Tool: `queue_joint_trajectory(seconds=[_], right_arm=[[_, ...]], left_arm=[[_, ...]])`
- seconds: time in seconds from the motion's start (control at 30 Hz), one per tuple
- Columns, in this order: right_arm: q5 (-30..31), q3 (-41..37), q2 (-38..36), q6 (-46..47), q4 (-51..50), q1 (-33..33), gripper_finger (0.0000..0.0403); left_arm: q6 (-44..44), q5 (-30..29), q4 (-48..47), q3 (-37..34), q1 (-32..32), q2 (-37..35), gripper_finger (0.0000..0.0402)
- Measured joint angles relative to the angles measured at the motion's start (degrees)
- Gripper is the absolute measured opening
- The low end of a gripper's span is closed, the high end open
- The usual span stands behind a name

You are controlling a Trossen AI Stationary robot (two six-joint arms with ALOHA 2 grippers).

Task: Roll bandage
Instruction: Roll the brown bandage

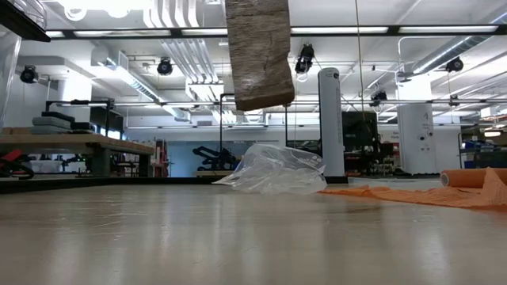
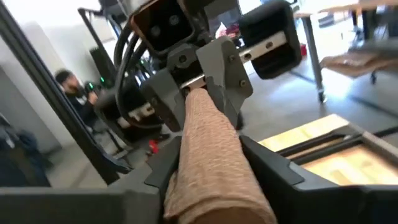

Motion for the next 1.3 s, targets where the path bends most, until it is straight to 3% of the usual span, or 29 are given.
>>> queue_joint_trajectory(seconds=[0.13,0.4,0.9,1.3], right_arm=[[-0.04,0.05,0.0,5.45,0.43,0.0,0.0194],[-0.4,0.05,0.06,10.34,-0.03,0.04,0.0247],[0.52,-0.02,0.17,10.4,1.41,-0.04,0.0227],[0.44,-0.04,-0.11,8.87,1.38,-0.44,0.025]], left_arm=[[3.93,-0.34,-0.5,0.38,0.01,-0.04,0.0077],[7.66,-1.5,0.57,0.44,0.04,0.0,0.0059],[7.78,-2.91,3.67,-0.13,0.02,0.67,0.0066],[8.02,-2.91,4.22,-0.29,0.02,1.07,0.0067]])
